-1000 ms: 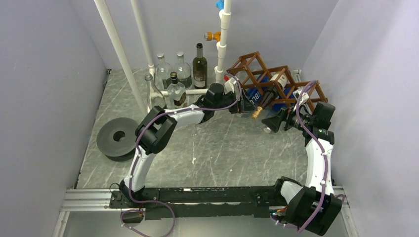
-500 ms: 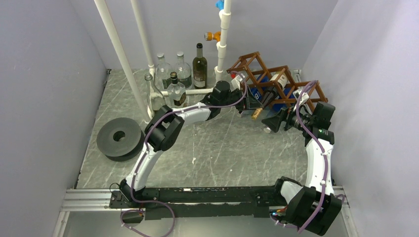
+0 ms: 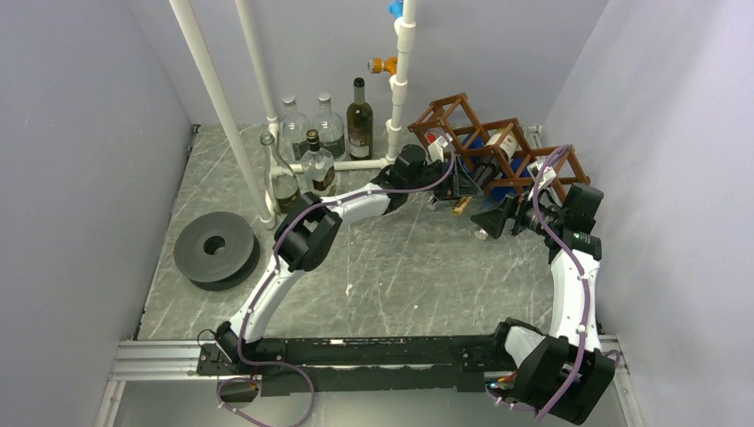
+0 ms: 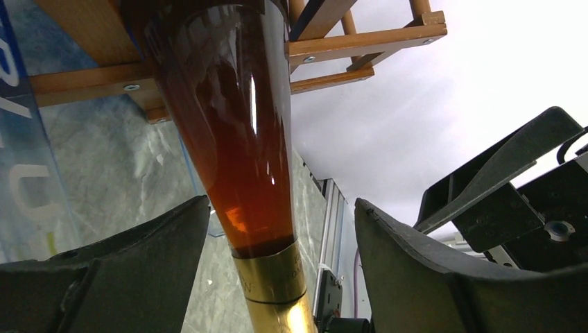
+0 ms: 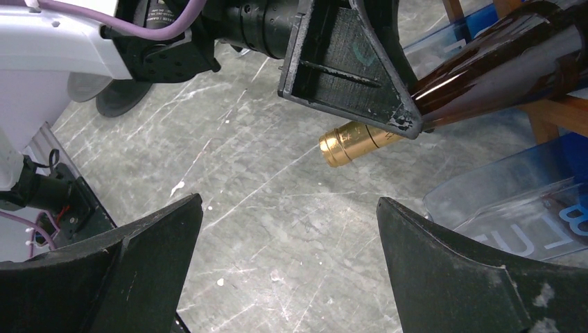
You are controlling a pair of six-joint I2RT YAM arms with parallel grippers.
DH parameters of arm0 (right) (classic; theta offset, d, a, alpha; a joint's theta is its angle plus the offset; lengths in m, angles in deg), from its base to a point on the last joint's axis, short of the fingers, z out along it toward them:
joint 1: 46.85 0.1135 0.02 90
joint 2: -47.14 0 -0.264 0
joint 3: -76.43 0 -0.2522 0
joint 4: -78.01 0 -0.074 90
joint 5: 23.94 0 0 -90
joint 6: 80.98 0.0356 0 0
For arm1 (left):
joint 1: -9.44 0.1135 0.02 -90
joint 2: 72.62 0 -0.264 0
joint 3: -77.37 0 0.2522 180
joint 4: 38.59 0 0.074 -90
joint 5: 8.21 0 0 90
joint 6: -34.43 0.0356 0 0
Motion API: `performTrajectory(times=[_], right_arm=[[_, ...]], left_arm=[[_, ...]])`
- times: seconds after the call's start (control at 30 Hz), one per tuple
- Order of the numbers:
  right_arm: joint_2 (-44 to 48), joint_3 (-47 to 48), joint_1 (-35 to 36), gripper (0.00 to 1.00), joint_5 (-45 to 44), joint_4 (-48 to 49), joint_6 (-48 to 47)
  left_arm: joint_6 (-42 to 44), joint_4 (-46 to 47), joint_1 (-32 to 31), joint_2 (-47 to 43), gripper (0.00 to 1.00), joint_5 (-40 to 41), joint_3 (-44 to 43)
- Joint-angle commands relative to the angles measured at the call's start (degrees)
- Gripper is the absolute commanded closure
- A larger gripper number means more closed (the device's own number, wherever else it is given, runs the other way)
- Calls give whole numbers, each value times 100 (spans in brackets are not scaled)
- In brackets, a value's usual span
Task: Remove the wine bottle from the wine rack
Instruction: Pick up the wine bottle from the wine rack.
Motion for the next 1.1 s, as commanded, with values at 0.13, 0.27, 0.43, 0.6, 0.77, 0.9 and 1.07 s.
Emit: performTrajectory(times=[0.13, 0.27, 0.43, 0.6, 0.77, 0.9, 1.07], right_arm=[[72, 184, -26, 0, -42, 91, -79], [63, 185, -26, 0, -47, 91, -79], [57, 192, -22, 0, -42, 91, -86], [56, 201, -19, 0, -42, 82, -95], [54, 207, -17, 0, -49, 73, -96], [55, 210, -21, 0, -51, 65, -104], [52, 213, -17, 0, -62, 56, -120]], left_arm=[[-187, -35, -113, 289, 22, -80, -581], [-223, -56, -127, 362, 25, -67, -659], [-225, -118, -153, 434, 27, -67, -774], [-276, -121, -182, 500, 30, -73, -862], [-284, -138, -200, 519, 35, -84, -881], [-297, -116, -208, 517, 39, -97, -894], [-327, -62, -213, 509, 54, -136, -897]])
